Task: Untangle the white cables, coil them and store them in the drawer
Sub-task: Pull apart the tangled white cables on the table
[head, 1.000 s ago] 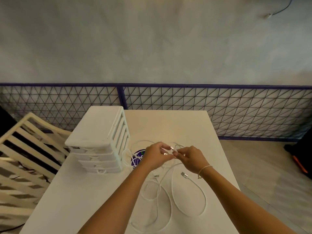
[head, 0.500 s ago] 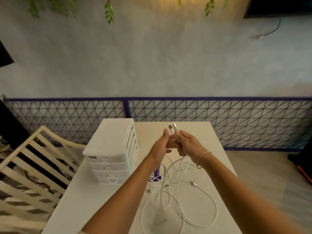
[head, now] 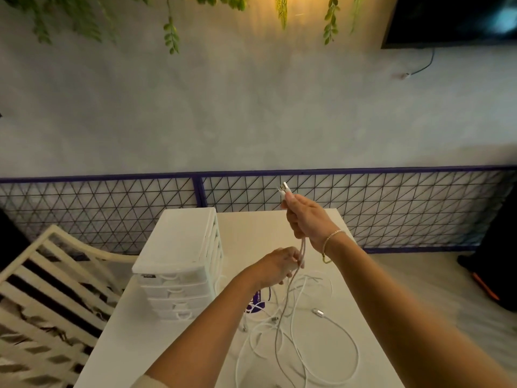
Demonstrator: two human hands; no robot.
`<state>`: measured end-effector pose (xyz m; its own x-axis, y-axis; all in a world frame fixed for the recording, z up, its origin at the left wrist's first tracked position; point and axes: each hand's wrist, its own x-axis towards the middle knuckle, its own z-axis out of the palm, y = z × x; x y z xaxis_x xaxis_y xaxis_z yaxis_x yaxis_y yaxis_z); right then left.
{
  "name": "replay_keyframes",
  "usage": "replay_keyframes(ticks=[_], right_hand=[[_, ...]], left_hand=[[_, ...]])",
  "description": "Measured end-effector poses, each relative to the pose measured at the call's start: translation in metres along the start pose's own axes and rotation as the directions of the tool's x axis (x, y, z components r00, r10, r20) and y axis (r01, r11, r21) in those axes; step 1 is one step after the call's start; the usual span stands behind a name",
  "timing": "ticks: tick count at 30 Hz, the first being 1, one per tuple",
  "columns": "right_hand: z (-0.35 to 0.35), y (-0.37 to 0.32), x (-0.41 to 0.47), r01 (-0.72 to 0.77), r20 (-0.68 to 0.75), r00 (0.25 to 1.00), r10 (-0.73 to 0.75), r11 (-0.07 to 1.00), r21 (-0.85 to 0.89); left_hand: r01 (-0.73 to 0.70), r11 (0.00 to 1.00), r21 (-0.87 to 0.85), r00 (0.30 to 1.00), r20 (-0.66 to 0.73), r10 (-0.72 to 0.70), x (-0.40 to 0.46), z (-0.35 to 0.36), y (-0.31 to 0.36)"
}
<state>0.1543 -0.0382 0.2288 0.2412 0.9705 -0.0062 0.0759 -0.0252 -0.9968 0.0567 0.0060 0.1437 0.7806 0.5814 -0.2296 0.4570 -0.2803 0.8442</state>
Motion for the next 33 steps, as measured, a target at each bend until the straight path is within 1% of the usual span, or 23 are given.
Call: replay_keyframes(ticks=[4,6,8,9,11,14,17,18,21,23,26,29,31,33], right_hand=[[-0.01,-0.019,0.007,0.109,-0.062,0.991,-0.12,0.982,-0.154],[-0.019,-0.027,0.012,0.161,-0.1,0.976,-0.194,0.948,-0.275],[-0.029,-0.027,0.016,0.183,-0.124,0.962,-0.244,0.911,-0.369],[-0.033,-0.024,0.018,0.185,-0.129,0.958,-0.258,0.891,-0.414],[-0.038,-0.017,0.02,0.171,-0.114,0.956,-0.27,0.83,-0.53],[-0.034,-0.005,0.022,0.17,-0.015,0.973,-0.231,0.754,-0.634],[-0.023,0.003,0.025,0.206,0.106,0.976,-0.19,0.647,-0.734],[-0.019,0.006,0.026,0.207,0.123,0.977,-0.176,0.629,-0.749],[-0.016,0.009,0.029,0.153,0.105,0.988,-0.111,0.694,-0.704],[-0.018,0.007,0.032,0.121,0.078,0.993,-0.094,0.683,-0.72],[-0.018,0.005,0.037,0.1,0.049,0.994,-0.1,0.608,-0.788],[-0.018,0.006,0.041,0.102,0.063,0.994,-0.093,0.52,-0.848],[-0.019,0.008,0.04,0.114,0.091,0.993,-0.072,0.495,-0.861],[-0.02,0.011,0.04,0.135,0.118,0.991,-0.067,0.49,-0.861]], left_hand=[[0.172,0.98,0.098,0.985,-0.041,-0.169,0.002,0.0,-0.028],[0.249,0.967,0.061,0.967,-0.072,-0.244,-0.002,-0.002,-0.048],[0.284,0.958,0.034,0.951,-0.135,-0.277,-0.007,-0.007,-0.061],[0.28,0.96,0.024,0.946,-0.175,-0.272,-0.008,-0.011,-0.063],[0.222,0.975,-0.034,0.943,-0.247,-0.223,-0.008,-0.02,-0.058],[0.086,0.987,-0.134,0.952,-0.281,-0.121,-0.006,-0.032,-0.03],[-0.028,0.997,-0.076,0.949,-0.315,0.002,-0.003,-0.041,0.008],[-0.059,0.997,-0.05,0.944,-0.328,0.039,-0.004,-0.044,0.02],[-0.107,0.994,0.018,0.924,-0.368,0.106,-0.007,-0.052,0.04],[-0.107,0.994,0.035,0.914,-0.391,0.112,-0.01,-0.055,0.041],[-0.14,0.989,-0.042,0.914,-0.389,0.113,-0.009,-0.048,0.036],[-0.129,0.987,-0.097,0.922,-0.377,0.084,-0.005,-0.038,0.026],[-0.093,0.984,-0.151,0.922,-0.385,0.028,-0.004,-0.035,0.017],[-0.077,0.985,-0.154,0.93,-0.366,0.015,-0.003,-0.034,0.008]])
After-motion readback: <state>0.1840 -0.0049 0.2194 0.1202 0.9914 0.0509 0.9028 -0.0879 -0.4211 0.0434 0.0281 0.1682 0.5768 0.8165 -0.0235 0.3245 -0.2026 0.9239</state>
